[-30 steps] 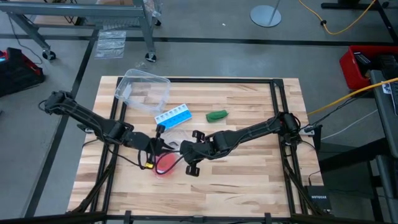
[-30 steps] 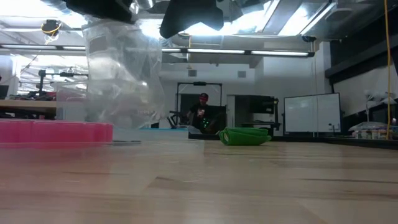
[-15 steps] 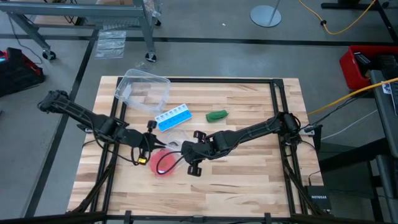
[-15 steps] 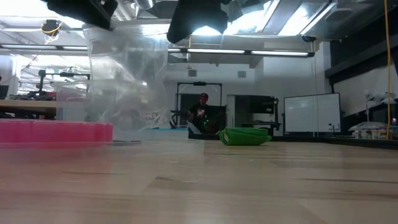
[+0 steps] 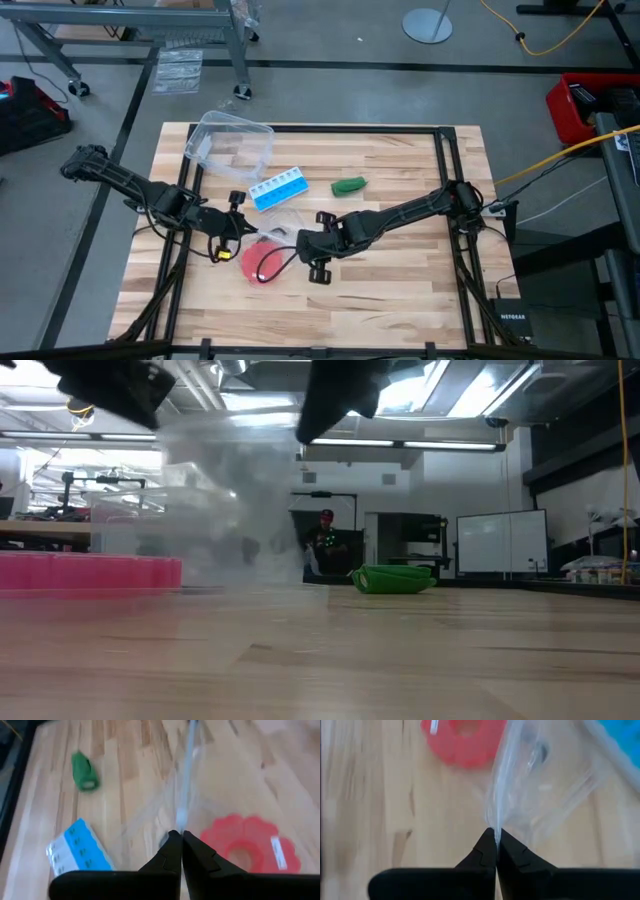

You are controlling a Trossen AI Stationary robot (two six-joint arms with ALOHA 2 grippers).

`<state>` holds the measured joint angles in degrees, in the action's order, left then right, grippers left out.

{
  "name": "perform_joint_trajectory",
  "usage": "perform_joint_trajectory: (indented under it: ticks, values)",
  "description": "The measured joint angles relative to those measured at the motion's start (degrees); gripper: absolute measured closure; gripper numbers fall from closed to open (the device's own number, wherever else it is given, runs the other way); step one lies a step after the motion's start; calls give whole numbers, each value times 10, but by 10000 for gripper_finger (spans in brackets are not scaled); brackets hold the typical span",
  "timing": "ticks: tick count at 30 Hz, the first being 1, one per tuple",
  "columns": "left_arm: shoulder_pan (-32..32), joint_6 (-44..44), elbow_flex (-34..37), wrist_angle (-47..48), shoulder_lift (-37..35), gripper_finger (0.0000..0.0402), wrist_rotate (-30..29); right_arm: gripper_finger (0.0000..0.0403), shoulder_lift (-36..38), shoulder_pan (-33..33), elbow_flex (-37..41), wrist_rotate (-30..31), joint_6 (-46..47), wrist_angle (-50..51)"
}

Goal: Roll bandage
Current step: Open the transparent zip bag, then put the green bandage into the transparent zip bag

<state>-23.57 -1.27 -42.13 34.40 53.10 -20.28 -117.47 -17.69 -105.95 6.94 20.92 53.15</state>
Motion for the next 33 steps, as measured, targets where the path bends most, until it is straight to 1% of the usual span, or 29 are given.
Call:
perform_joint_trajectory:
  ticks: [5,9,13,23,26,33]
  values:
    - [0,18,0,46,-1,400,-4,402,0,-2,1,-24,-1,32]
    - [0,21,0,36,-1,400,-7,402,0,-1,1,-19,-1,29]
    - [0,19,0,27,0,400,-7,402,0,0,1,-1,-2,27]
    - [0,21,0,23,0,401,-7,402,0,0,0,5,-2,24]
    - [0,34,0,2,0,401,-7,402,0,1,0,5,-2,23]
    - [0,51,0,-112,1,401,-6,402,0,1,0,5,-6,0]
